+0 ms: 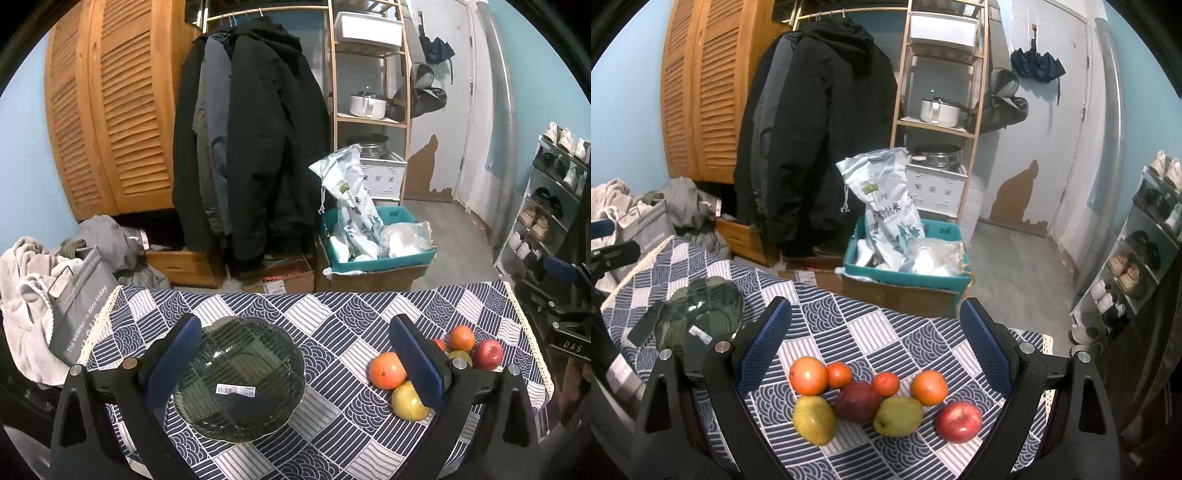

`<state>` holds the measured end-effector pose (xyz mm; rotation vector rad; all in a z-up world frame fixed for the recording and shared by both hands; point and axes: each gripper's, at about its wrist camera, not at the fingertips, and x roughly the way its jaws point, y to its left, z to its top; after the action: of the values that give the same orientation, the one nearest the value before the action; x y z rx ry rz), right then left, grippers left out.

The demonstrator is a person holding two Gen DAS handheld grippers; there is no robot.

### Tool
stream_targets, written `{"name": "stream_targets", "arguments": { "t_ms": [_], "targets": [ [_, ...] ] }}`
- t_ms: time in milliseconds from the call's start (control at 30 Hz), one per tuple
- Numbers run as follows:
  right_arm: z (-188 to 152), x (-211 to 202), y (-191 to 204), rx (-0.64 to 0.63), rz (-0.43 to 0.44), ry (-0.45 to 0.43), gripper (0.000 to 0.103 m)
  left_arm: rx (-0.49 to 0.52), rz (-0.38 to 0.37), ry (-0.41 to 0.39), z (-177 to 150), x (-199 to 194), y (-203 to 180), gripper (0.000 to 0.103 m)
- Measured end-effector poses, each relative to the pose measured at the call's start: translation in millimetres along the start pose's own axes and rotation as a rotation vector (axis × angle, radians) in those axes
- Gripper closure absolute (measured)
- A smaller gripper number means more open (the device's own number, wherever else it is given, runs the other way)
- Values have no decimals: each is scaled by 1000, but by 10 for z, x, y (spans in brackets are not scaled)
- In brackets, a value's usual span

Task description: Organize fruits

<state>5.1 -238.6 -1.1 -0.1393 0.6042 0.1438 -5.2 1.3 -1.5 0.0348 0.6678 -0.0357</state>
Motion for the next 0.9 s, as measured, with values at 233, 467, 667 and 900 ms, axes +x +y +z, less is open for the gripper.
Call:
{"name": "stream_targets", "arguments": {
  "t_ms": [233,467,667,900],
  "targets": [
    [2,5,-1,-1,1,2,12,0,0,0,-2,0,-2,1],
    [-4,8,3,-1,0,4,12,0,-1,2,-1,-7,-16,1],
    [0,9,-1,0,-1,4,12,0,2,1,-4,-8,-16,1],
    [-44,6,-9,1,0,5,12,-4,-2,5,-16,1,-25,1]
  ]
}}
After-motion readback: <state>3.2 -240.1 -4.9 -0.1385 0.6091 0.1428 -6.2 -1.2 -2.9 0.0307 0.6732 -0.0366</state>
